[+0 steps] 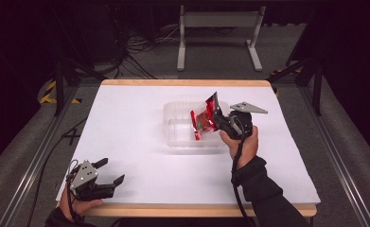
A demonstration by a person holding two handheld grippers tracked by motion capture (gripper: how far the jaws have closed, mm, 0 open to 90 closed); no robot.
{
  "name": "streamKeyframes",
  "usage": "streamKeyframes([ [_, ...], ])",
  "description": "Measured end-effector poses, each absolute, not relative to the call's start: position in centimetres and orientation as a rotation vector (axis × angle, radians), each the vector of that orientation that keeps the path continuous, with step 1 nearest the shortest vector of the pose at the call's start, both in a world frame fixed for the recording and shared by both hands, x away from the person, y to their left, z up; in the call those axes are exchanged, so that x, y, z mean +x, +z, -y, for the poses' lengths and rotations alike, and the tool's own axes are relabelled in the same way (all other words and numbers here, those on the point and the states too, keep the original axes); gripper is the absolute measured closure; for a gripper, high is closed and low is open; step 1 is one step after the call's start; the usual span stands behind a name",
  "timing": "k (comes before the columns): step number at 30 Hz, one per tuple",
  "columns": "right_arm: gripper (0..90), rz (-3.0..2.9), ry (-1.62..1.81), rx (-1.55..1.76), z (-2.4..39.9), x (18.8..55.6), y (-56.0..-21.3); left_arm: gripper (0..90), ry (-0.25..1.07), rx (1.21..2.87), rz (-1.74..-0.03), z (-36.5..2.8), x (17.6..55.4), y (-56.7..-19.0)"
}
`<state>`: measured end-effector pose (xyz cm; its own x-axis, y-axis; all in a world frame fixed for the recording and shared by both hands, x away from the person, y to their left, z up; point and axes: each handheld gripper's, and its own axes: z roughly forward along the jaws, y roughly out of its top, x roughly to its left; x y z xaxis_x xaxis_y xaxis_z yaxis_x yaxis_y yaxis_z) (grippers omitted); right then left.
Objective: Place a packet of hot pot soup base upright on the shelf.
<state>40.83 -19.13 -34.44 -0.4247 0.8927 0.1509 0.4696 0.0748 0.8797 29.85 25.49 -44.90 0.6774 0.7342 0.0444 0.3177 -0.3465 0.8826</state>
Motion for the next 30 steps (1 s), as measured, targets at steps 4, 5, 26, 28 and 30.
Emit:
streamKeyframes([
  [4, 84.3, -1.952, 1.307, 1.338, 18.8, 40.9, -34.9, 15.9, 0.551, 1.938, -0.815, -25.5, 29.8, -44.9],
  [5, 83.7, -1.956, 1.304, 1.341, 18.7, 40.9, -35.1, 15.9, 0.552, 1.939, -0.815, -25.5, 29.8, -44.9],
  [26, 73.4, -2.118, 1.268, 1.308, 18.1, 41.6, -36.7, 15.8, 0.544, 1.942, -0.814, -25.4, 29.8, -44.9],
  [28, 71.0, -2.135, 1.262, 1.293, 18.3, 41.8, -36.7, 15.8, 0.545, 1.943, -0.813, -25.4, 29.8, -44.9],
  [30, 68.9, -2.141, 1.257, 1.289, 18.5, 41.8, -36.7, 15.8, 0.545, 1.943, -0.815, -25.4, 29.8, -45.0],
])
